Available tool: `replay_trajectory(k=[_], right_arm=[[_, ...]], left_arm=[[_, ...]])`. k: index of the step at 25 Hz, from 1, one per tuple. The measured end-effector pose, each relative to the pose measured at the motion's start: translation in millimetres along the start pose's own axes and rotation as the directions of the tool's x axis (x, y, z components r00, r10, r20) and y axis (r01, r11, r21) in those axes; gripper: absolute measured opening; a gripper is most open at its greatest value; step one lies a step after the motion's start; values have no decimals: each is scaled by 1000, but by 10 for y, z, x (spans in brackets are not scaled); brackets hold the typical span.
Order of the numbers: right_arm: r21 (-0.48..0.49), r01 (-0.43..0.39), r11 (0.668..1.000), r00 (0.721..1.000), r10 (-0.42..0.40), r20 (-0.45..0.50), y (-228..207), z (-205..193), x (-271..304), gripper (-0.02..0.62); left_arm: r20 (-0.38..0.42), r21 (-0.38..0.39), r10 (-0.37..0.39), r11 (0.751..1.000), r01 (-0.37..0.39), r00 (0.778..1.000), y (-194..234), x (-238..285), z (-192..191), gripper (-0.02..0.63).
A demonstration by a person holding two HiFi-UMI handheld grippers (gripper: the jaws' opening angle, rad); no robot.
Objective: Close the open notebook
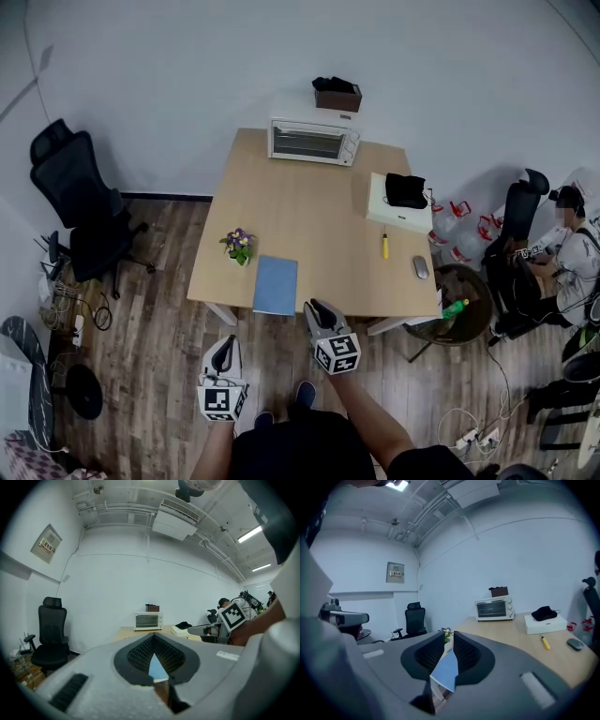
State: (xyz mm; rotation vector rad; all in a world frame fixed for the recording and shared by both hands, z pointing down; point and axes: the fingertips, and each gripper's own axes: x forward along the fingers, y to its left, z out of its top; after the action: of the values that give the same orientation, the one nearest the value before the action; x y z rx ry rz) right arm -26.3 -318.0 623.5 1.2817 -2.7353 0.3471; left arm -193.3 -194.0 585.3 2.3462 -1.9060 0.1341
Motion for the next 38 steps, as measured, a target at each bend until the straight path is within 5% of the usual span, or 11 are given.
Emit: replay_trajectory(k=[12,22,25,38], right_arm=[[-103,155,983,982,-142,123,46,291,-723,91],[-100,206,973,972,-192,132,55,131,-1105,90],[-123,228,966,966,-208,154,50,177,-1209,11],[-111,257,960,958,-238,158,26,146,-1379,11]], left_arm=[[17,14,-57,998,57,998,-115,109,73,-5],[21,26,-112,993,112,993,-327,186,87,-5],[24,29,-124,992,123,992,-368,180,82,-5],[34,38,-161,986,160,986,-490,163,109,-5]])
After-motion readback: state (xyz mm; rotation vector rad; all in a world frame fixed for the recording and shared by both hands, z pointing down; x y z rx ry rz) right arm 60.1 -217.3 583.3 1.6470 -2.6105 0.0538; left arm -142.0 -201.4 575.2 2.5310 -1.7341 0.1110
